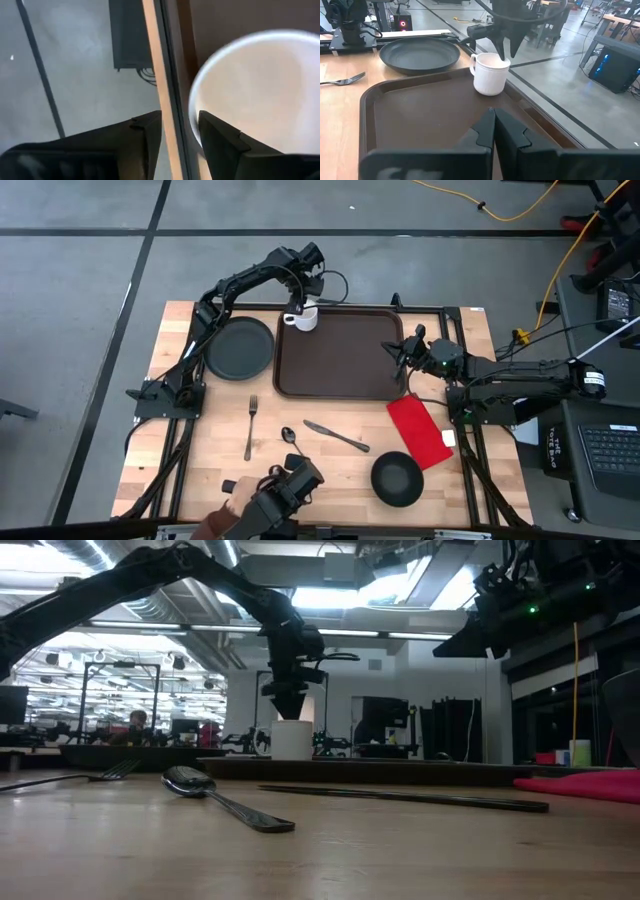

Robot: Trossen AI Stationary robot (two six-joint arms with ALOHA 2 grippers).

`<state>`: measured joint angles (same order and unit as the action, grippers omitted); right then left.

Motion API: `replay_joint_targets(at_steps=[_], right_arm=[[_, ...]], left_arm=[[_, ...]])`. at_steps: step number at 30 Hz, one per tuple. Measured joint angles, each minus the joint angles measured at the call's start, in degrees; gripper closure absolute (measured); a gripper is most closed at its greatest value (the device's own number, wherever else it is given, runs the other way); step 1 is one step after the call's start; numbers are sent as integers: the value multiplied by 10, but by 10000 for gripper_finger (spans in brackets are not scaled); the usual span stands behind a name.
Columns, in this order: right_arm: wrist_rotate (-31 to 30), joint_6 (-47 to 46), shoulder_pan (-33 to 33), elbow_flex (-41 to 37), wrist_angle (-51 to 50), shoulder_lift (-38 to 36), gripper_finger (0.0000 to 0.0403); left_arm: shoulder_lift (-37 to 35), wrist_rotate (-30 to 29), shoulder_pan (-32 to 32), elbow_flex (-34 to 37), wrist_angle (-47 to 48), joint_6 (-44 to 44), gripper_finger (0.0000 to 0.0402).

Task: Set up tray
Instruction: Put the black plate on the brown serving tray at the bottom of the white mug

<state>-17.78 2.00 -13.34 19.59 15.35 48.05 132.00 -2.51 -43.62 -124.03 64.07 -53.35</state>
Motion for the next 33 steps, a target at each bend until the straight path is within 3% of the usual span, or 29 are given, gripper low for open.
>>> replay_joint_targets(at_steps=[12, 21, 27, 33], right_arm=[[0, 0, 0, 0, -2, 0, 389], [-1, 17, 0, 0, -2, 0, 389], [-1, 28, 0, 0, -2, 0, 389], [-1, 30, 0, 0, -2, 0, 389]], left_arm=[[-40, 7, 2, 0, 1, -19, 281], [-114, 21, 10, 0, 6, 7, 283], [-174, 110, -2, 0, 48, 69, 298], [-202, 199, -24, 0, 106, 112, 339]])
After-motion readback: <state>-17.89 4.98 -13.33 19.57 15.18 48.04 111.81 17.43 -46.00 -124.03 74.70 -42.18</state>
